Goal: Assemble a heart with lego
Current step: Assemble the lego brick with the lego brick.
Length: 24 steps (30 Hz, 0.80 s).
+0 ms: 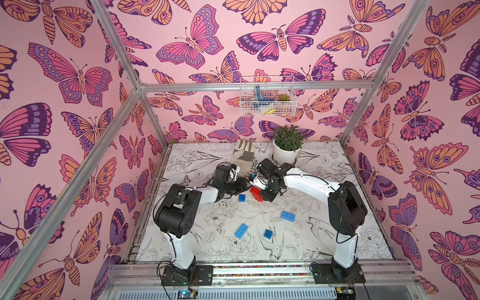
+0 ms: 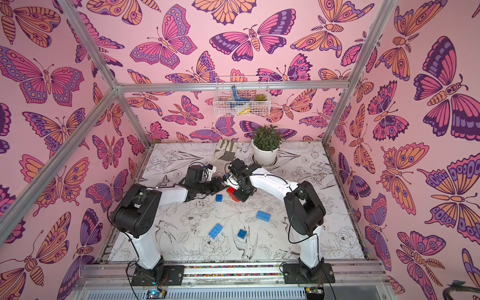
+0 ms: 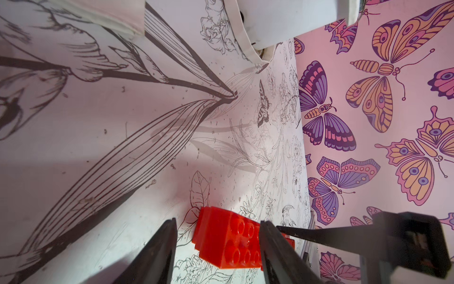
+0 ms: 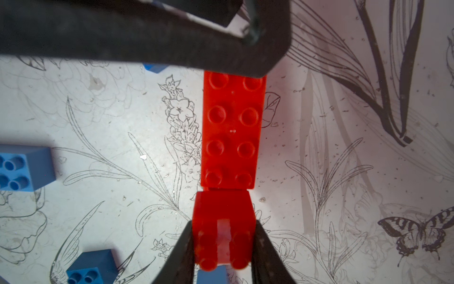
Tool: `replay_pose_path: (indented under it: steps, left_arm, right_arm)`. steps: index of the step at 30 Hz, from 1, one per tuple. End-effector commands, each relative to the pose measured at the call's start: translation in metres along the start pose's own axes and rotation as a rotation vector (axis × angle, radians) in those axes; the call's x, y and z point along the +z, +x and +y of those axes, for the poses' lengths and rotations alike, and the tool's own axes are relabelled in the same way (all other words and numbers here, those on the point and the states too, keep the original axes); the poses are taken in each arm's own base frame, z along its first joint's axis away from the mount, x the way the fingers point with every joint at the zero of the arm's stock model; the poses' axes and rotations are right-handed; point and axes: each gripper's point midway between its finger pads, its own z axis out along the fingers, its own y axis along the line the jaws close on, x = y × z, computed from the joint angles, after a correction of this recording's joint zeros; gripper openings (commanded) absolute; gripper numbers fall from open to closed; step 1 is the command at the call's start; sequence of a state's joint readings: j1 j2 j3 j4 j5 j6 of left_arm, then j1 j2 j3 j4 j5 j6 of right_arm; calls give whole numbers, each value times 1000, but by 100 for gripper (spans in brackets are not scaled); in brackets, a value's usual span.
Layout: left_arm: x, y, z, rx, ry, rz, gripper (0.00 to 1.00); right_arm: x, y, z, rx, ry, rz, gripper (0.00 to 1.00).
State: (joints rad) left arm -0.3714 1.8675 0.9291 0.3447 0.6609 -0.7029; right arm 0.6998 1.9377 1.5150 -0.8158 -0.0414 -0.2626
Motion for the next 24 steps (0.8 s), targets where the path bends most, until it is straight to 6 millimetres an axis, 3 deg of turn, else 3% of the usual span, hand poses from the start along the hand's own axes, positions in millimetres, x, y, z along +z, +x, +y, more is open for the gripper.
replay_pose_path:
  steps: [1, 24]
  left_arm:
    - [5, -2, -6, 3, 51, 16, 58]
    - [9, 20, 3, -28, 82, 77, 50]
  right_arm:
    - [-2, -6, -5, 0, 14, -4, 0]
    - [8, 0, -8, 22, -21, 31, 0]
